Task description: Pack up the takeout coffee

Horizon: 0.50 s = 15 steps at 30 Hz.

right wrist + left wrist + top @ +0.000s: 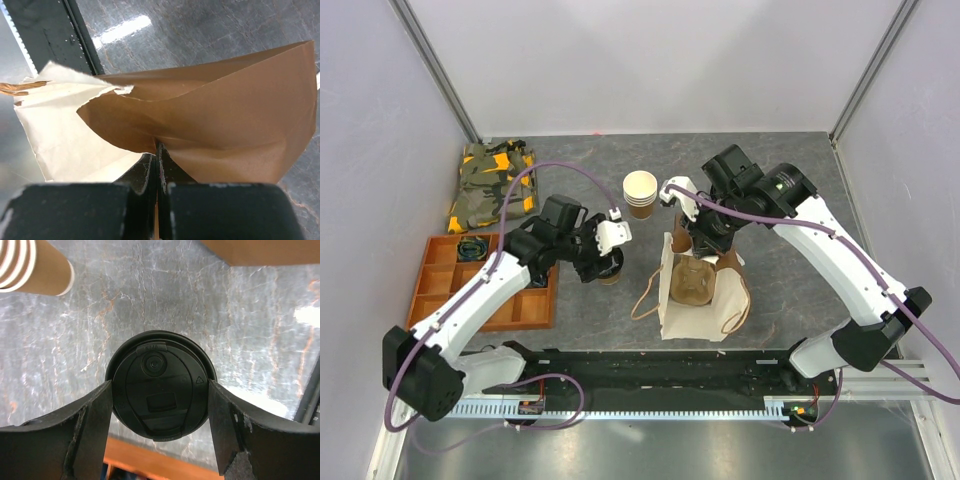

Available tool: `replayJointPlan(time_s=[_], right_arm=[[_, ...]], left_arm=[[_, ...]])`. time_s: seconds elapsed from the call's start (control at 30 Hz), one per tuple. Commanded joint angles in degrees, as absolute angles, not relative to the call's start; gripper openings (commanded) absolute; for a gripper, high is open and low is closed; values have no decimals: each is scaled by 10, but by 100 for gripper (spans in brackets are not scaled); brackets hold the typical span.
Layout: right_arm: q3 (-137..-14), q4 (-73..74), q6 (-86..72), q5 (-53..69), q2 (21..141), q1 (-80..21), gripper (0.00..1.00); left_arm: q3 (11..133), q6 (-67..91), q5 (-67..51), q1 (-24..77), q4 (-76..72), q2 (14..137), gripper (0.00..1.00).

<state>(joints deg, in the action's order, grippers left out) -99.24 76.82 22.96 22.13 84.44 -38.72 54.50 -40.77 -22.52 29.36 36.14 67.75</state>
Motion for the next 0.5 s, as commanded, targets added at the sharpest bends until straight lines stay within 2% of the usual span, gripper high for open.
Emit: replayJointPlan(time_s=[0.0,0.47], right_arm=[[-986,815,219,259,833,-381,0],[-1030,836,205,359,836,-336,0]], left_arm=[[592,-367,-229,294,417,629,52],[661,-281,-204,293,475,582,52]])
